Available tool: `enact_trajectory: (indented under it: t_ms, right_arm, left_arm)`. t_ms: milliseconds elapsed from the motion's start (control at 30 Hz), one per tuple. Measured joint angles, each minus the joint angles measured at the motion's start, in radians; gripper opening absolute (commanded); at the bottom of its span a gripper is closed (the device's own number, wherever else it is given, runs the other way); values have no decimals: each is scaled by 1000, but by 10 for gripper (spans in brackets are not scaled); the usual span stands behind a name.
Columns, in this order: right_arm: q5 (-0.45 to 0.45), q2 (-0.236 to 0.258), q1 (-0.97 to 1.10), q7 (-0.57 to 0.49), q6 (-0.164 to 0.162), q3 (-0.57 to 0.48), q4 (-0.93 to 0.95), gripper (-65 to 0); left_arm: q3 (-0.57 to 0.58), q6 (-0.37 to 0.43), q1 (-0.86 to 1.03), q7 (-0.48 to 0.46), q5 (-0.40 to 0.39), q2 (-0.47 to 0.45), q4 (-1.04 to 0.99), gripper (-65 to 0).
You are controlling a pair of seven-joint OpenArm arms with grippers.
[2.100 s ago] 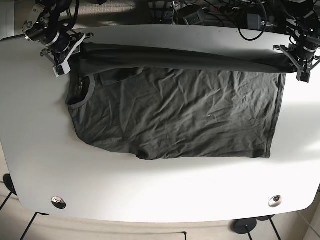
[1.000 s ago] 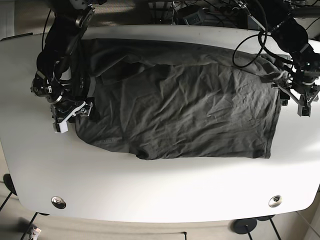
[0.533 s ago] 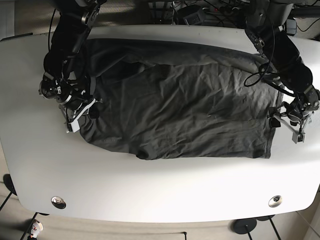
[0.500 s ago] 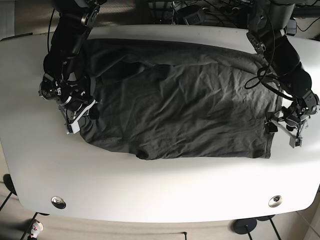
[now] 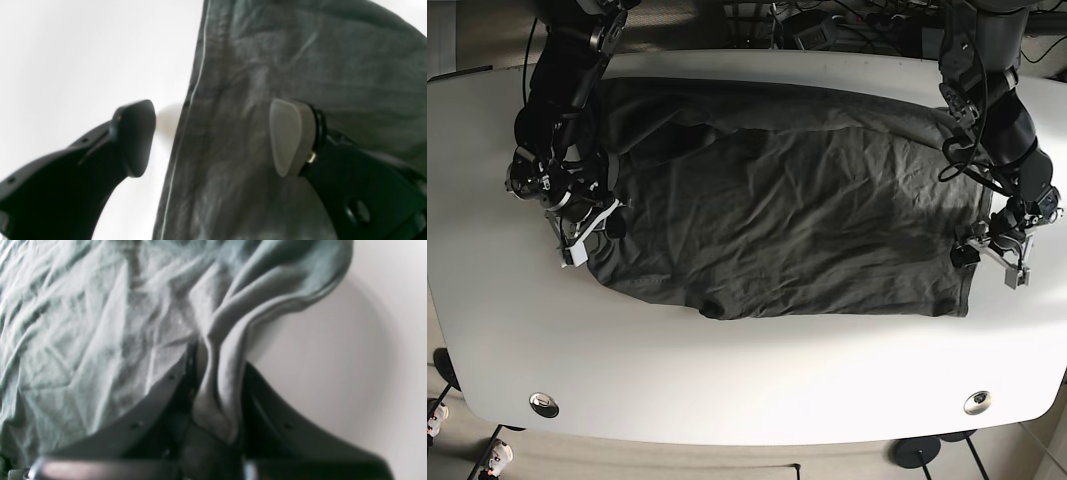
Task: Fold the T-shirt properly
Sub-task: 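Fold the hem over toward the collar with both grippers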
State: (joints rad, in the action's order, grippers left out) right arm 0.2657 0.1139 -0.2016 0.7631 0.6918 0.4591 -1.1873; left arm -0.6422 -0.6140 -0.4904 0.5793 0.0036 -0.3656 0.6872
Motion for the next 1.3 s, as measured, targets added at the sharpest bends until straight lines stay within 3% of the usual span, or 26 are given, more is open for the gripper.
enact_trajectory:
  t_ms: [67,100,133,167,200,333,500,567,767,867,1000,1167,1300]
  right_arm:
    - [0,-2,0,0,0,0,0,-621]
    - [0,-3,0,0,0,0,0,-621]
    - [0,-3,0,0,0,0,0,-621]
    - [0,-3,0,0,0,0,0,-621]
    - [0,-3,0,0,0,0,0,-621]
    - [1,-3,0,0,0,2,0,-621]
    - [1,-3,8,6,0,2,-17,-623]
    - [3,-7,40,55,0,1,-116,-623]
    - [11,-34,163,185,2,1,-470,-628]
    - [7,-24,175,210,7,3,-537,-628]
    - [3,-20,69,245,8,-2,-531,-628]
    - [3,47,-141,288,8,-5,-401,-628]
    - [0,123,-400,293,8,-6,-183,-628]
  left_arm:
    - [0,-46,-20,-11,0,-1,-41,-171]
    - [0,-77,-30,-17,-4,1,-61,-232]
    - [0,-80,-40,-18,-4,10,-76,-321]
    - [14,-78,-48,-16,-3,21,-85,-460]
    - [31,-79,-51,-18,-5,29,-86,-524]
    - [81,-84,-53,-18,-16,43,-89,-650]
    - [79,-87,-41,-9,-12,44,-50,-650]
    - [80,-86,-8,71,21,52,66,-650]
    - [89,-87,219,172,23,114,544,-650]
    - [120,-88,256,181,21,106,701,-650]
    - [182,-91,195,192,27,125,720,-650]
    - [253,-90,-26,181,26,110,633,-650]
    - [278,-91,-264,191,27,115,415,-650]
